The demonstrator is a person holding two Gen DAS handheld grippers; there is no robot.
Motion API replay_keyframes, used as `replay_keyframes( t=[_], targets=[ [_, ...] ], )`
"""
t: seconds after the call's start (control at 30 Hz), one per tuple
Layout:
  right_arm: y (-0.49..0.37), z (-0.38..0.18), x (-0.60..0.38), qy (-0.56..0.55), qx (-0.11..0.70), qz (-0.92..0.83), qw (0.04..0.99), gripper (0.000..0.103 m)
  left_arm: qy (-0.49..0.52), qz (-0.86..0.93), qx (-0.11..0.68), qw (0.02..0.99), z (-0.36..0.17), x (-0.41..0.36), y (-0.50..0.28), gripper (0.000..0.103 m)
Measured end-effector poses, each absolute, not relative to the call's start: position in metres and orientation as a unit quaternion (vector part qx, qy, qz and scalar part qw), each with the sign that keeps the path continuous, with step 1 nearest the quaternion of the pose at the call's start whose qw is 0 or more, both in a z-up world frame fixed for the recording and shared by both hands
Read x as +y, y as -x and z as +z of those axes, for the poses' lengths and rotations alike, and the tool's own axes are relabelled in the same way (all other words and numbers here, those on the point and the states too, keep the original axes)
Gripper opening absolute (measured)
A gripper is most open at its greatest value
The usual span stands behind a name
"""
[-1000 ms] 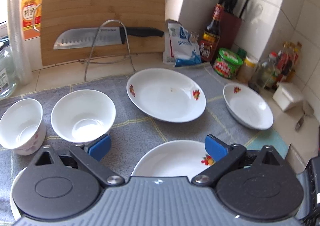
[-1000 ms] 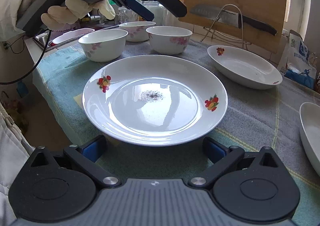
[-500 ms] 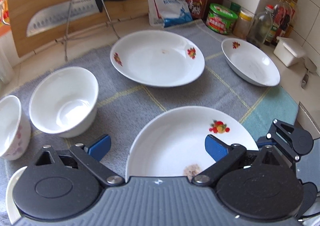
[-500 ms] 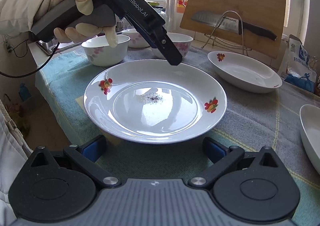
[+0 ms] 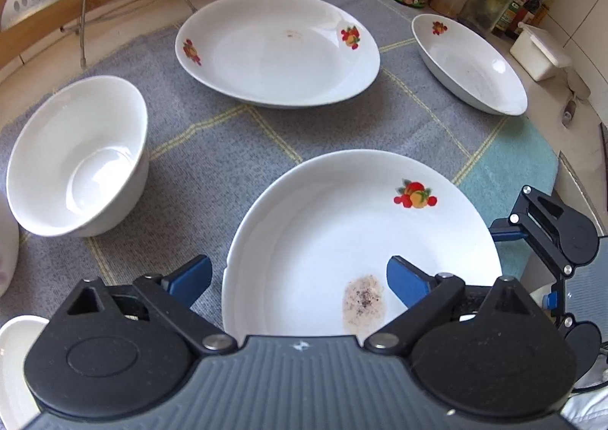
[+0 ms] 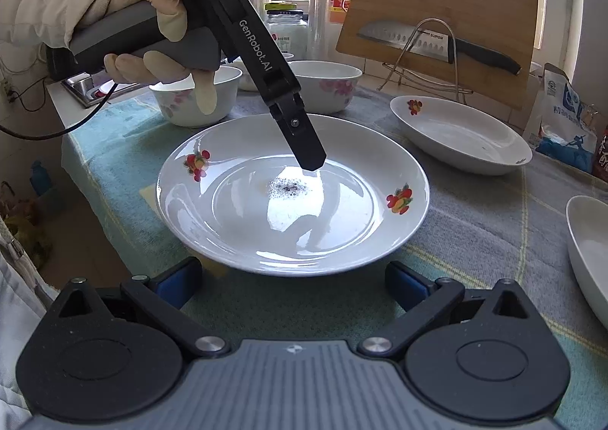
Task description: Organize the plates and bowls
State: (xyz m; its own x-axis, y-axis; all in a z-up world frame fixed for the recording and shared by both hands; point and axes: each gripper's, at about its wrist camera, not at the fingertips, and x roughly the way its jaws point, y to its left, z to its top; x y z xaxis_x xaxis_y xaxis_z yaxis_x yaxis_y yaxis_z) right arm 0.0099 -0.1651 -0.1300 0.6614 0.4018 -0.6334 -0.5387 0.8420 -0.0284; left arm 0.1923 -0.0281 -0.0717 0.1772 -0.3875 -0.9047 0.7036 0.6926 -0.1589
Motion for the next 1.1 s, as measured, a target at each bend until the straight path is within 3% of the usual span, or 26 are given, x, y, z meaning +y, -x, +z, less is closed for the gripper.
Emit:
replay_keyframes(
  t=[0.27, 0.37, 1.1],
  targets=[
    [-0.011, -0.131, -0.160, 0.104, 0.318, 0.248, 0.909, 0.103, -0.155, -0.373, 0.542, 0.737, -0.072, -0.027, -0.199, 0.090],
    [-0.009, -0.130, -0.157, 0.105, 0.318, 0.242, 0.910, 0.103, -0.159, -0.387, 0.548, 0.724, -0.073, -0.027, -0.200, 0.081],
    [-0.012, -0.125, -0.144, 0.116, 0.339, 0.210, 0.910, 0.103, -0.194, -0.450, 0.550, 0.676, -0.075, -0.034, -0.205, 0.081]
  ],
)
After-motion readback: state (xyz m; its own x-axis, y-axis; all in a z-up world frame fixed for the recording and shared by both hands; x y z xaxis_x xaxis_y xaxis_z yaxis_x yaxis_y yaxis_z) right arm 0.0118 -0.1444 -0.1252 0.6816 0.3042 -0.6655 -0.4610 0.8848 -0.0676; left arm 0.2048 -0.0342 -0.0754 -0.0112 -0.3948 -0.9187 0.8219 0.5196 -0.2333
